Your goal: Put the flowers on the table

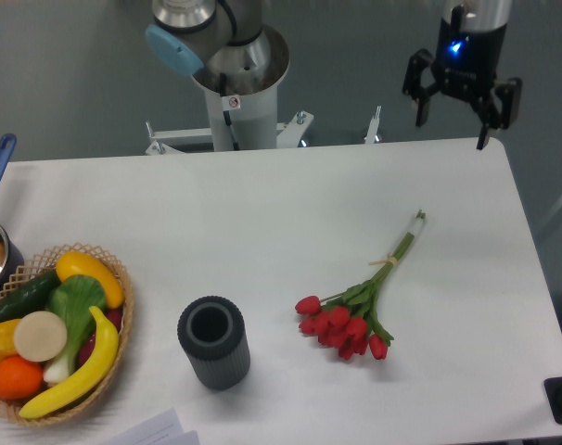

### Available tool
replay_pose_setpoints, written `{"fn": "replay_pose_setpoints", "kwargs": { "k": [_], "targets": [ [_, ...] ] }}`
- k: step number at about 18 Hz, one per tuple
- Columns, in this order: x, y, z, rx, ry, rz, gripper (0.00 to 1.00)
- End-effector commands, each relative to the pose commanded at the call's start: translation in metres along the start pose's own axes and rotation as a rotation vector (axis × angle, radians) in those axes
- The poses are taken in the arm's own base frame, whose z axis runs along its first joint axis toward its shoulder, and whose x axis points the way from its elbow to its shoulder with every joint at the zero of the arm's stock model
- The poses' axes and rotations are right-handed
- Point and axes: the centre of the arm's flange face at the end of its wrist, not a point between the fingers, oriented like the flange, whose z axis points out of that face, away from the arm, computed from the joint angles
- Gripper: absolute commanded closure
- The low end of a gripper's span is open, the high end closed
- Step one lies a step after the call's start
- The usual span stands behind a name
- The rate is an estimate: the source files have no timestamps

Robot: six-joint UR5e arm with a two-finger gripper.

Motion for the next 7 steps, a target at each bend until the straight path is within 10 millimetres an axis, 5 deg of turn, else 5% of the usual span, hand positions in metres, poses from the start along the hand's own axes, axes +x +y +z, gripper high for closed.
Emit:
{"fn": "replay_pose_setpoints", "kwargs": {
  "k": [7],
  "targets": [
    [-0.0005,-0.0002,-0.0004,0.001,-0.005,0.001,0.00]
  ]
}}
